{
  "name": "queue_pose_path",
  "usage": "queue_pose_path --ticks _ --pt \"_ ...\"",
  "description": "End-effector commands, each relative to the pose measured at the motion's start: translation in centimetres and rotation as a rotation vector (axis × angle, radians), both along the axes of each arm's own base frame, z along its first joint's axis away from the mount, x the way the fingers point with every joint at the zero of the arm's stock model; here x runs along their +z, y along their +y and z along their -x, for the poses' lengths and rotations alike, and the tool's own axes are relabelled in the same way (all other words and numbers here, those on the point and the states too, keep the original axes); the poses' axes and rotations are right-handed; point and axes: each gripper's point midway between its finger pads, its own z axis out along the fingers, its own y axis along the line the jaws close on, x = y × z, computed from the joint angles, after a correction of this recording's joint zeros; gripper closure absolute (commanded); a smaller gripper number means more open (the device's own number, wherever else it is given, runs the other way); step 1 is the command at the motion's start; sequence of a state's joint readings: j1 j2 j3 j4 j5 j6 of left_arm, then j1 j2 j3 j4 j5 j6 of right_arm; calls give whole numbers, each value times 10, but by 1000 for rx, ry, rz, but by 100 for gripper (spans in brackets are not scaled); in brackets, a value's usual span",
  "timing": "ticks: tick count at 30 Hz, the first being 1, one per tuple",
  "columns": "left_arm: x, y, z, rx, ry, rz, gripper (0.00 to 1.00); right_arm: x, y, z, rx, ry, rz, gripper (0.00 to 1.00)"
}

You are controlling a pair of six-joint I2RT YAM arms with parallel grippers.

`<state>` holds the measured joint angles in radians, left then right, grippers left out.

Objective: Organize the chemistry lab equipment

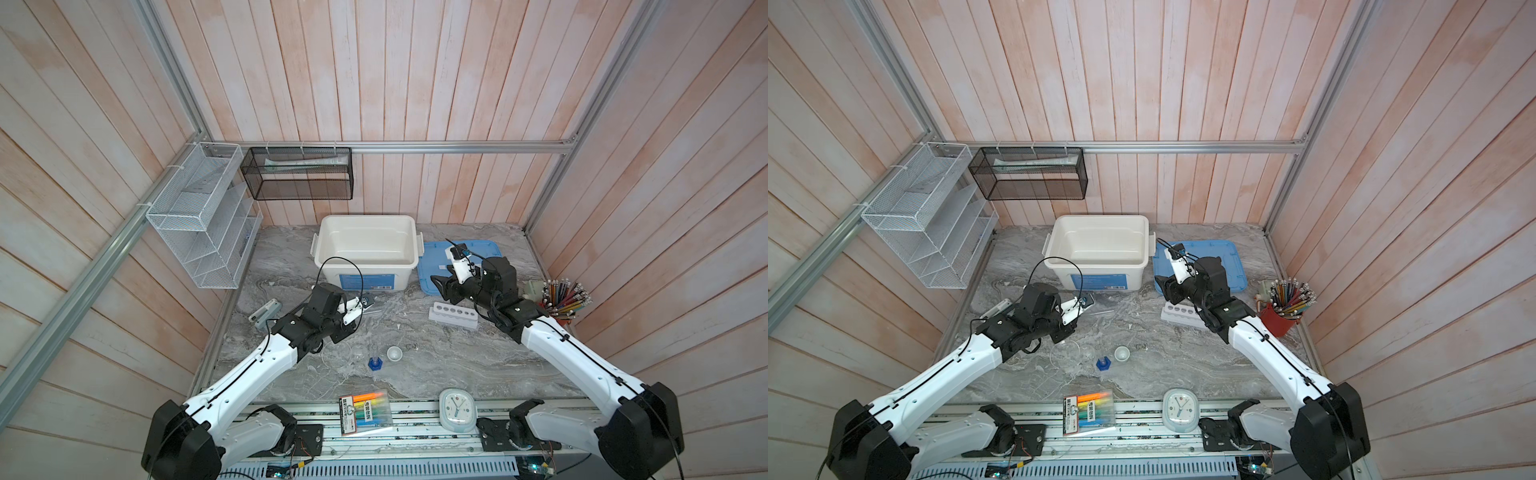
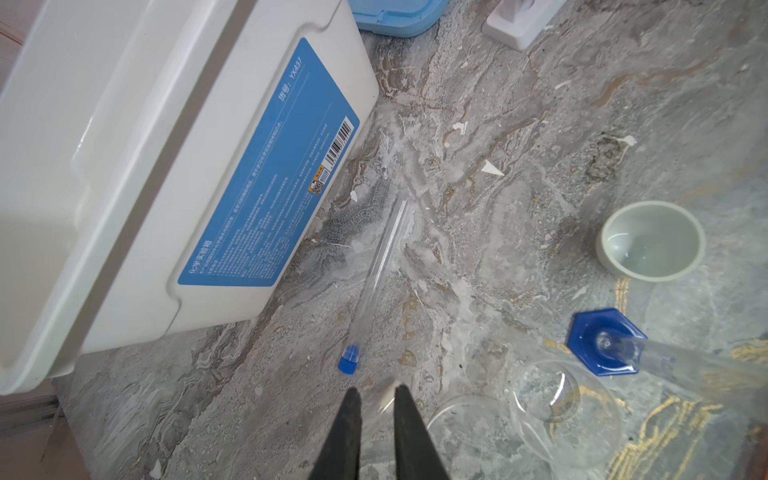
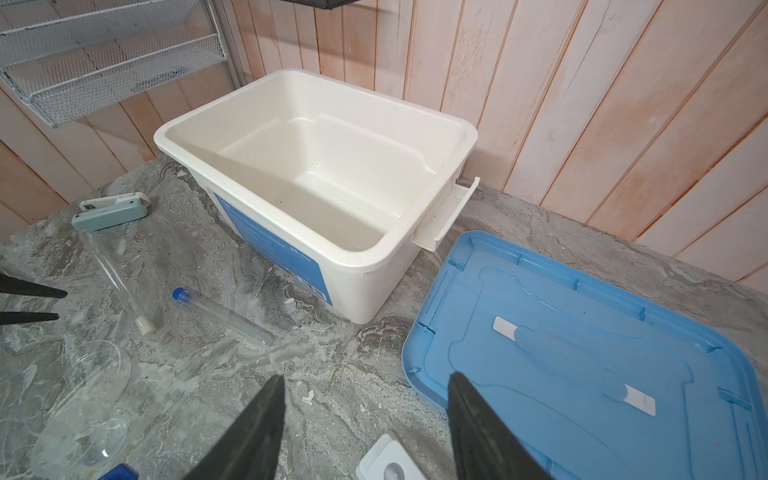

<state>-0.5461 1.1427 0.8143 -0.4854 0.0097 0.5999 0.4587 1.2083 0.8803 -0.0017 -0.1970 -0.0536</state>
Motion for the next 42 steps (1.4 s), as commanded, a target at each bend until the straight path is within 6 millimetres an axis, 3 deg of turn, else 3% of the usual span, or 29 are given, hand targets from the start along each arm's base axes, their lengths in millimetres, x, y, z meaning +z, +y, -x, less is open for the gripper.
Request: queue_pose_path --ticks 1,4,10,15,21,25,33,42 --pt "-2 -4 -13 41 -15 52 82 -14 5 3 19 39 6 37" --pt "0 7 -26 120 -28 80 79 -20 6 3 23 49 17 37" --pt "-1 41 -40 240 -36 112 62 -33 7 2 25 61 23 37" --pt "-17 72 -42 247 0 -50 55 -38 16 4 67 72 -13 37" --pt "-4 98 -54 159 43 -147 53 -43 23 8 105 71 -50 37" --pt "-23 112 -58 104 95 -253 53 -43 23 10 109 57 -73 37" --pt "-67 115 -53 -30 201 -336 48 -43 29 15 148 48 -119 37" --pt "-94 124 -56 -127 245 -443 47 -53 32 13 155 63 -114 37"
